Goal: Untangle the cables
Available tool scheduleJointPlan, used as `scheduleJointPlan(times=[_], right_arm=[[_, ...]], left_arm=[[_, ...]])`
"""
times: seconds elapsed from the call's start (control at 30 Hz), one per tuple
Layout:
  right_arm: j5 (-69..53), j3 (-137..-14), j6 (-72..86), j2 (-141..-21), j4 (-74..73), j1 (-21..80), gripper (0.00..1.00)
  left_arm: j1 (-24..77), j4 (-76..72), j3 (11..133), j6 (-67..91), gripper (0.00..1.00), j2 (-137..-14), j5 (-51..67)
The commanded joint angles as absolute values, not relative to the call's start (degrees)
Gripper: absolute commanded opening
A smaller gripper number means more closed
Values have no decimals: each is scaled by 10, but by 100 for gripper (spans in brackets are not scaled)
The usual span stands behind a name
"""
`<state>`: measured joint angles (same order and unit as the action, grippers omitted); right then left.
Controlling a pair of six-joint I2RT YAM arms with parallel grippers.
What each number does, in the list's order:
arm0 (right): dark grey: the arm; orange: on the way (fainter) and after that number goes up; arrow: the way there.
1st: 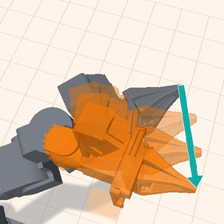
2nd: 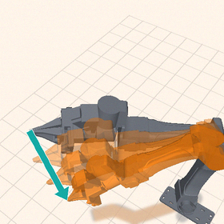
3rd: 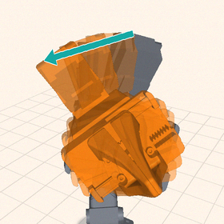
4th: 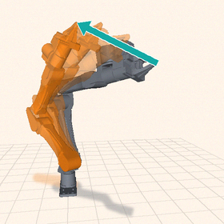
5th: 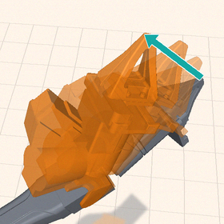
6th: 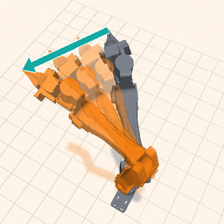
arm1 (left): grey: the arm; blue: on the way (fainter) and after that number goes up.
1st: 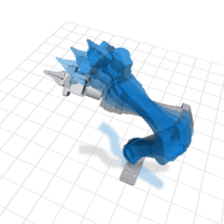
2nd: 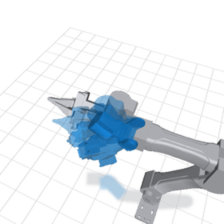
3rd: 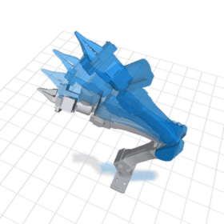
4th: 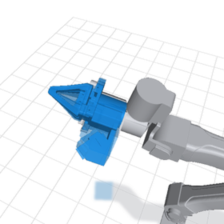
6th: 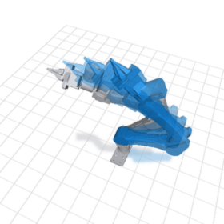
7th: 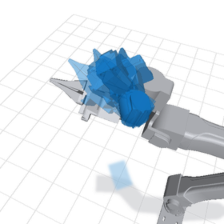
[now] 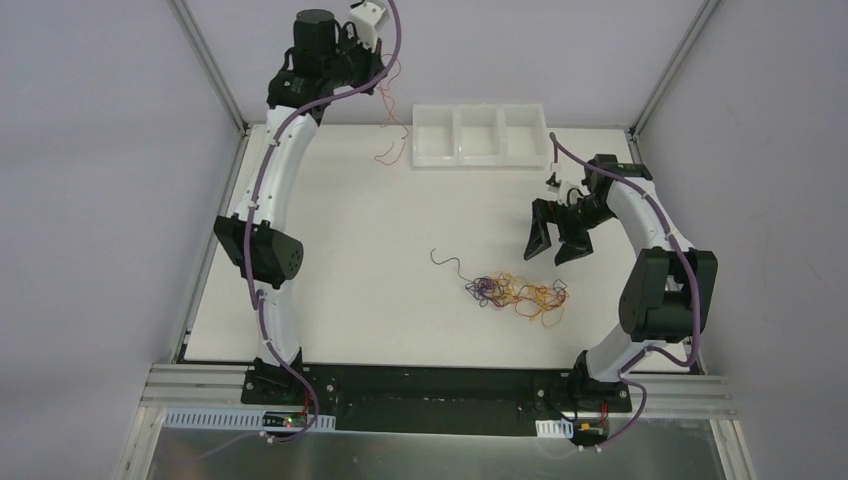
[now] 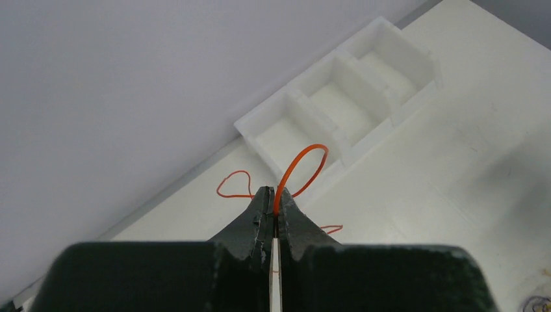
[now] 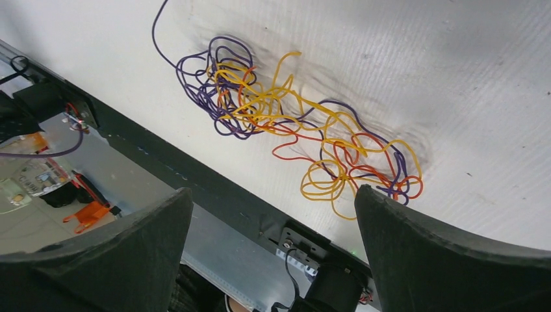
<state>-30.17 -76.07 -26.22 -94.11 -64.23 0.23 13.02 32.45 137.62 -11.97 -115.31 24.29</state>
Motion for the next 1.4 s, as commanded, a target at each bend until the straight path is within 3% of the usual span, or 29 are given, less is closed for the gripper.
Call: scheduleJointPlan(times=[0.0,0.6,0.97,1.17,1.2,1.37], right_arm=[[-355,-779,-244,-910,-664,-13,100],[-399,-770,-226,-926,-666,-18,100],[-404,-769,-225,-946,-666,-19,100],[-413,-774,-222,-953,-665,-19,100],[-413,-775,-222,-952,-665,-18,100],[-404,-777,-229,-946,-672,-18,99]], left_arm=[[155,163,1403,-108,0,-1182,171],[190,-114,1438,-188,0,-1367,102],[191,-127,1455,-188,0,-1416,108],[196,-103,1397,-167,0,-1392,120],[197,-93,1391,-166,3,-1391,123],[197,-41,1389,-155,42,-1376,136]])
